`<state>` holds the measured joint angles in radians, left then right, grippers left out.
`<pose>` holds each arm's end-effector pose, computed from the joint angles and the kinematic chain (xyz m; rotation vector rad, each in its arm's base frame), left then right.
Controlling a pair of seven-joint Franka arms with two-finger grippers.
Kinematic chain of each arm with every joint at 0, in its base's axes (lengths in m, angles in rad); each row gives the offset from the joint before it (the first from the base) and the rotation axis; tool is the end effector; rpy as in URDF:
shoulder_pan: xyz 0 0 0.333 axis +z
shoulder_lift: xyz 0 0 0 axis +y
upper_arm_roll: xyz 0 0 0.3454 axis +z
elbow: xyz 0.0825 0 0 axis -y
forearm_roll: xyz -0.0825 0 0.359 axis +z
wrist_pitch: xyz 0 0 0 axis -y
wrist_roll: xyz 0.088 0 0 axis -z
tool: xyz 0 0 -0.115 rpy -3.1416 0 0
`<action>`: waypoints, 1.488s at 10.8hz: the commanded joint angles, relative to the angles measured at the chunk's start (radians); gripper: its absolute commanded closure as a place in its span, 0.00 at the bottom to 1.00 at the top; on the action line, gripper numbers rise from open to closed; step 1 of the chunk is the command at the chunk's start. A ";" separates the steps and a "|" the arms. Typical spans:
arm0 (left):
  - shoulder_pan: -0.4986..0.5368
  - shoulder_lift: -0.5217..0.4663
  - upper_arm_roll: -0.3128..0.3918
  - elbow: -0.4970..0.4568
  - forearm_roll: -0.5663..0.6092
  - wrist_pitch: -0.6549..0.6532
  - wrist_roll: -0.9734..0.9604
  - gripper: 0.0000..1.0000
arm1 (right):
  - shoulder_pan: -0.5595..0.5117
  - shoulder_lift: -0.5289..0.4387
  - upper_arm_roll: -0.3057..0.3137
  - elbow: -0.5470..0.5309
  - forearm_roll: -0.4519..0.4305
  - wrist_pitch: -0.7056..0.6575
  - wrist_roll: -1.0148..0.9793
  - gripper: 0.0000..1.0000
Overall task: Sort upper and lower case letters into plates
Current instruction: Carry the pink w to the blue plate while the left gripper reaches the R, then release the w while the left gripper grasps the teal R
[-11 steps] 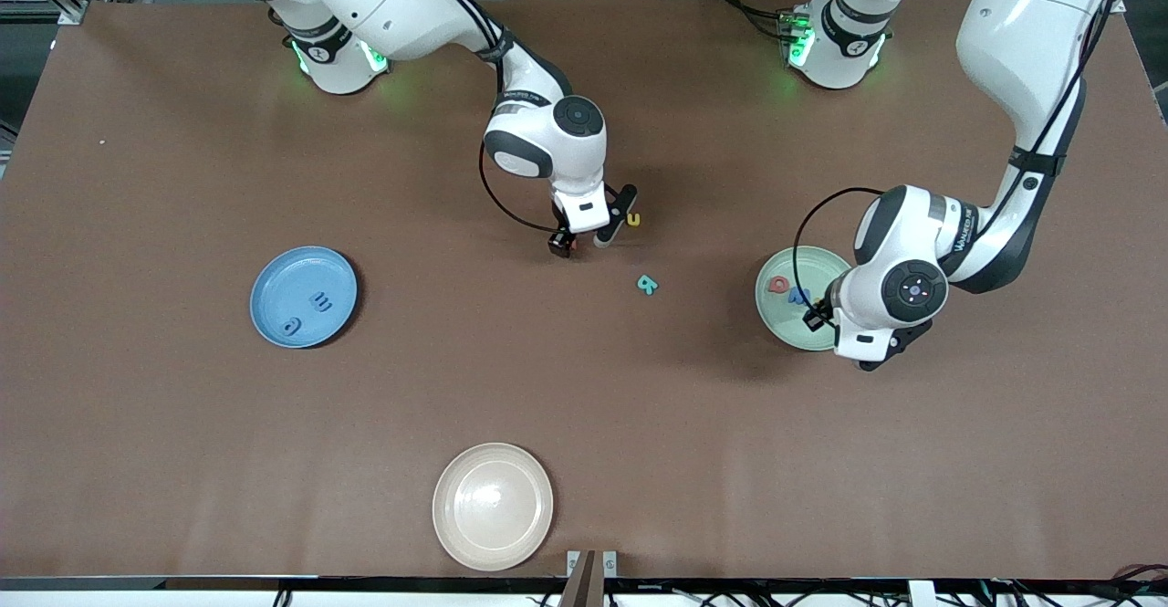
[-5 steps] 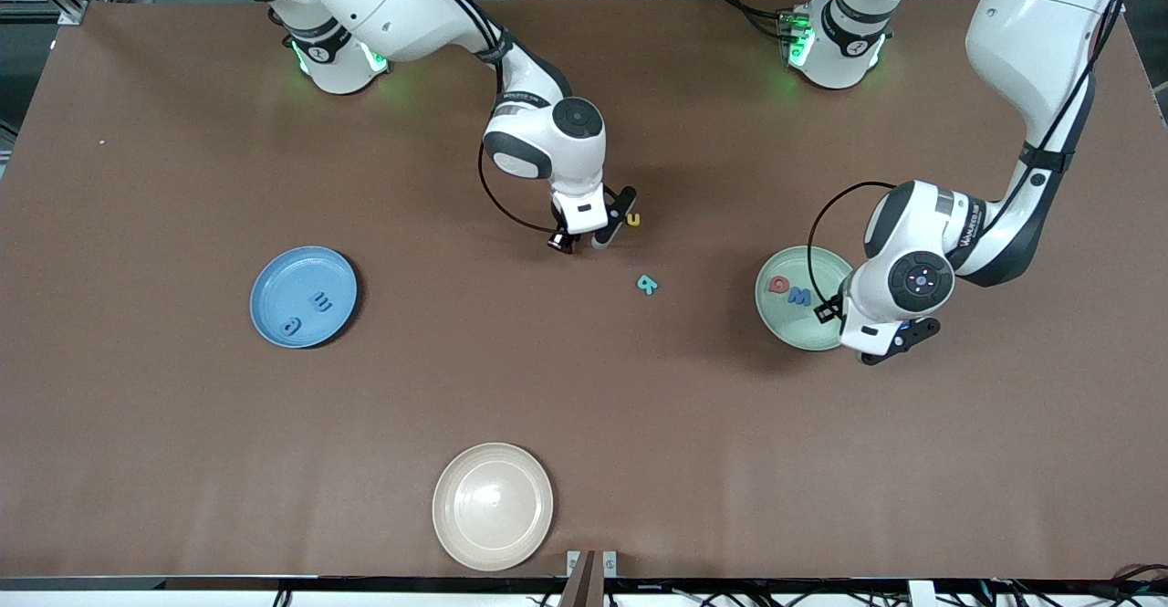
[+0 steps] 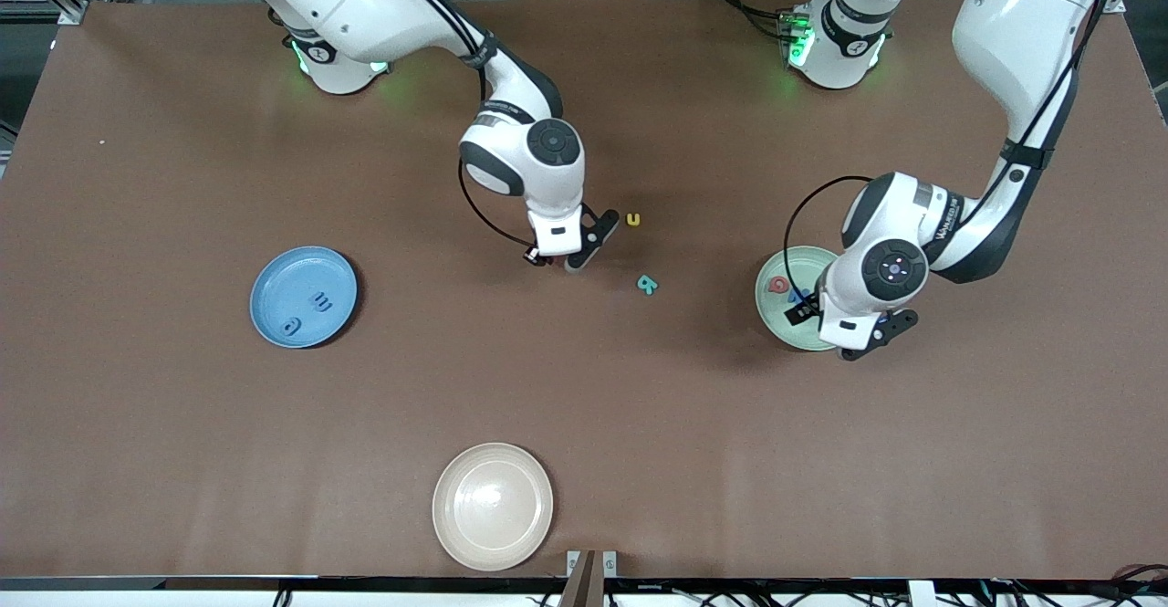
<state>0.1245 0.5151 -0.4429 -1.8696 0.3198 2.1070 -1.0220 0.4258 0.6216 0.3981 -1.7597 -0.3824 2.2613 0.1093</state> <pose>0.5863 -0.1545 0.2790 -2.8670 -0.7875 0.2122 0.4735 0.4508 0.2632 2.7563 1.3455 -0.0339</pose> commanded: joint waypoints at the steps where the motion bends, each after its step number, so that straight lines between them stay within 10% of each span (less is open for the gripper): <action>1: 0.000 -0.021 -0.045 0.004 0.010 0.004 -0.091 0.00 | -0.123 -0.124 0.022 -0.026 0.127 -0.141 -0.161 1.00; 7: -0.161 0.023 -0.131 0.047 -0.004 0.066 -0.544 0.00 | -0.337 -0.198 -0.117 -0.034 0.167 -0.390 -0.402 1.00; 16: -0.353 0.212 -0.067 0.225 0.056 0.180 -0.744 0.00 | -0.377 -0.151 -0.334 -0.119 0.220 -0.291 -0.451 1.00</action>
<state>-0.1807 0.6697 -0.5484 -1.7034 0.3307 2.2874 -1.7471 0.0702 0.4649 0.0751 -1.8371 -0.1875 1.9026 -0.3006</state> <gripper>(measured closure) 0.000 0.692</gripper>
